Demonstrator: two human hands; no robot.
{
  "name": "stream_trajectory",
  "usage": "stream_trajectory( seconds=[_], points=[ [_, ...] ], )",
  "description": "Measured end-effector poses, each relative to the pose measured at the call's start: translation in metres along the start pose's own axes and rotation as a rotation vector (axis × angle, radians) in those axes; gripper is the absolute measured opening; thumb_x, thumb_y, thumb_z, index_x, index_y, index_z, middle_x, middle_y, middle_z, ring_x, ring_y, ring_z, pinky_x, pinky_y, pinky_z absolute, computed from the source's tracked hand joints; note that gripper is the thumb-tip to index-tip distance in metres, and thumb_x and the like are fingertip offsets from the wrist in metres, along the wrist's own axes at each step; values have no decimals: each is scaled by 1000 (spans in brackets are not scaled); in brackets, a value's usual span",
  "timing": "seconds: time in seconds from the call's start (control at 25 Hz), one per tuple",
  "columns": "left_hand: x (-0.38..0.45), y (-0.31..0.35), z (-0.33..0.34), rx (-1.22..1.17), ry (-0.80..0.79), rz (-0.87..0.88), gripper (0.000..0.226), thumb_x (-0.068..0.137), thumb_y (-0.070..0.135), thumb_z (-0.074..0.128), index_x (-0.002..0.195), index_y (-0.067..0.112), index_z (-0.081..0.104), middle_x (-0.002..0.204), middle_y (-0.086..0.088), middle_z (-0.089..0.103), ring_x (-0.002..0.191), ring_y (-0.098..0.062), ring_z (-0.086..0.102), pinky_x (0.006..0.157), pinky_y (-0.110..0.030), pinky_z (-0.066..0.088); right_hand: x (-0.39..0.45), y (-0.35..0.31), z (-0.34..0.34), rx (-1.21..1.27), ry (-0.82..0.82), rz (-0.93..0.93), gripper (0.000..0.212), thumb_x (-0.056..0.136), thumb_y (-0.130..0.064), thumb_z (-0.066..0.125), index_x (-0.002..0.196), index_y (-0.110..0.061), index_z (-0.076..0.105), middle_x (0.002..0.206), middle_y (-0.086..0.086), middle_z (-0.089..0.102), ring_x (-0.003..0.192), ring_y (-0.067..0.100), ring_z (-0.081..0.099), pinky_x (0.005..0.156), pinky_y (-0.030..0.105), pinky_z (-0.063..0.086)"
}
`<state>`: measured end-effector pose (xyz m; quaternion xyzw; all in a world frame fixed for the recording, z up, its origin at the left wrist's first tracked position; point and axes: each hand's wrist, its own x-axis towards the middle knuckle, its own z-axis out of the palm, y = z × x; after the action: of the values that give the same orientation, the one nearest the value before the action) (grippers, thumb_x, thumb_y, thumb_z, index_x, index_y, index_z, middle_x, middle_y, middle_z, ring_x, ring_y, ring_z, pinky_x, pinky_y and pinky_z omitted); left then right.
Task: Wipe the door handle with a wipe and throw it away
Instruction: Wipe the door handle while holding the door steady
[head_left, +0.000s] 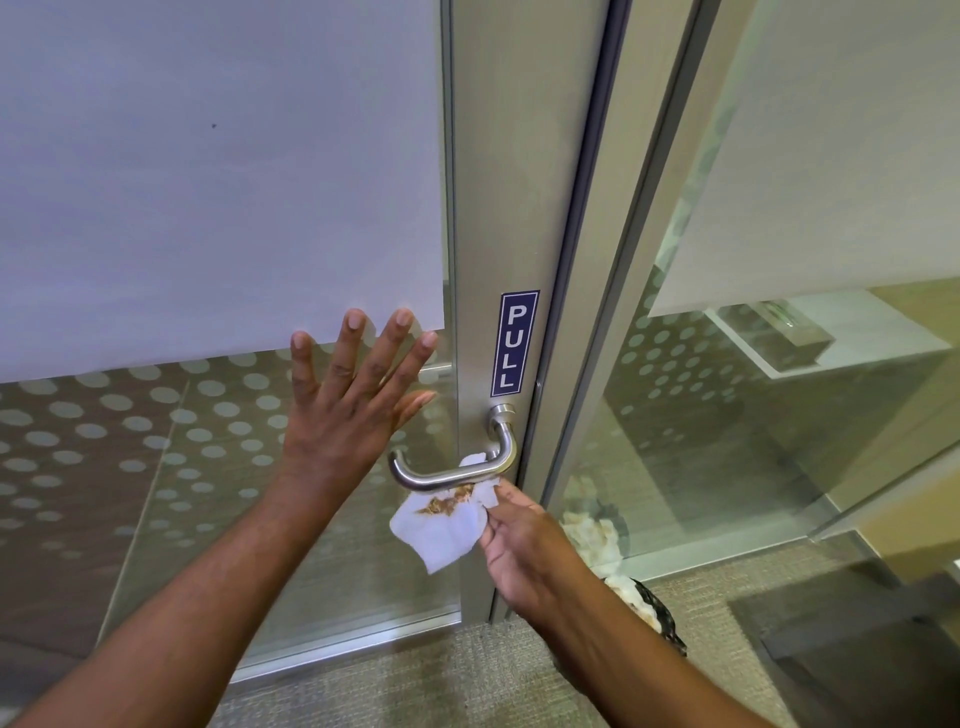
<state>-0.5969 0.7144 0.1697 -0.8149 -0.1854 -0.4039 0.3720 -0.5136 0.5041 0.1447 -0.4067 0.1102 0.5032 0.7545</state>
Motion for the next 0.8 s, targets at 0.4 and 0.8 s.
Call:
stream_trajectory(
  seconds=[0.4,0.8],
  points=[
    [-1,1,1,5,5,-1,77,111,66,43,171,29,13,179,-5,-22,163,-36,-25,127,-65,-16,8,-10,1,-21,20,64,36,103,14,41,131,9,63,133,28,68,109,33,70,111,41,48],
    [0,2,0,8,-3,-10,71,110,68,41,168,31,24,179,-5,-22,163,-36,-24,128,-65,-15,10,10,9,-90,-99,104,35,104,12,41,134,12,60,132,31,66,111,35,68,99,38,58]
  ],
)
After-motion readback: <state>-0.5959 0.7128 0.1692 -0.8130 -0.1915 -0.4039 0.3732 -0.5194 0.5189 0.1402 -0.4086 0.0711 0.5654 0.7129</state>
